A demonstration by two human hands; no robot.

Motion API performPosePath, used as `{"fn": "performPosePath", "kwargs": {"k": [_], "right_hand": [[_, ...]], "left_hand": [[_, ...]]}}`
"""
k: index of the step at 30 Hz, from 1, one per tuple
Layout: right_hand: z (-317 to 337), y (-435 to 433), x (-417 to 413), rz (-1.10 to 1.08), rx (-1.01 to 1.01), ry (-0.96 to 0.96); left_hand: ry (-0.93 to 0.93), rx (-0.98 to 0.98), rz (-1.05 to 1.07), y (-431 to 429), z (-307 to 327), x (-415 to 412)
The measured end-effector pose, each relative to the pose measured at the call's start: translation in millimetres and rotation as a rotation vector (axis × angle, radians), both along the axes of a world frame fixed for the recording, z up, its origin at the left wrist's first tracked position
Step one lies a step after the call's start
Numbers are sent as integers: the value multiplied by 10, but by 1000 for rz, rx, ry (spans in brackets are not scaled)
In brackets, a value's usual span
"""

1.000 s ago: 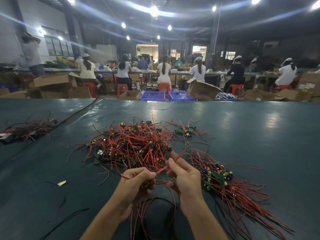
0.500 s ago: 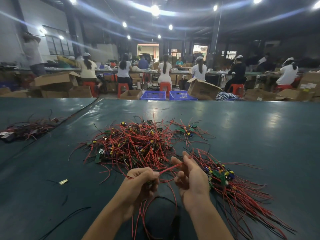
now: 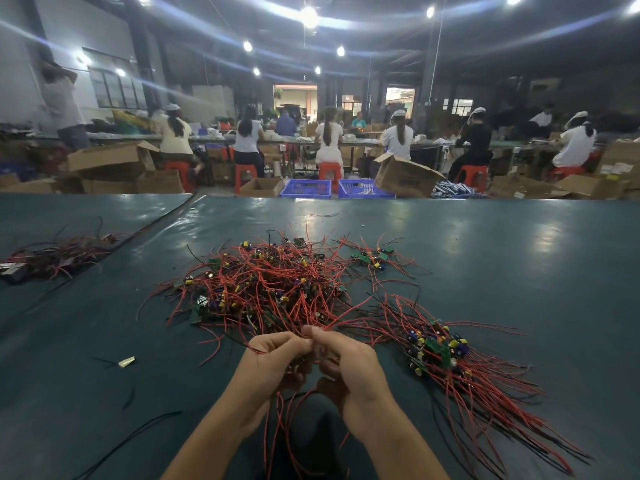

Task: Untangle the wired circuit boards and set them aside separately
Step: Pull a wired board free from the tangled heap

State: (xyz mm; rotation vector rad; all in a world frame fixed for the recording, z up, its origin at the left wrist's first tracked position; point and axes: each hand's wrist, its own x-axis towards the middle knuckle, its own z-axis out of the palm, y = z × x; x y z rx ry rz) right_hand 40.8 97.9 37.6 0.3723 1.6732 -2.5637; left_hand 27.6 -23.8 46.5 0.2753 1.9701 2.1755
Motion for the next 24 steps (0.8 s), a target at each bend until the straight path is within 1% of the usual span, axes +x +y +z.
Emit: {"fn": "performPosePath", "kwargs": {"k": [3, 5, 8, 12, 17, 21, 24], "right_hand": [[23, 165, -71, -104, -100, -61], [37, 311, -106, -191, -178, -56], [42, 429, -108, -236, -219, -18], [29, 417, -106, -228, -210, 18], [13, 383, -113, -293, -119, 109], [6, 359, -115, -344, -118, 116], [12, 350, -115, -373, -169, 107]], "left_hand": [[-21, -2, -24, -7, 32, 1], [-28, -23, -40, -3, 40, 5], [-72, -38, -53, 7, 38, 20], [-128, 2, -27, -26, 41, -1], [-184, -6, -2, -34, 18, -18], [-242, -2, 23, -71, -8, -64], [-251, 9, 2, -84, -4, -72]]}}
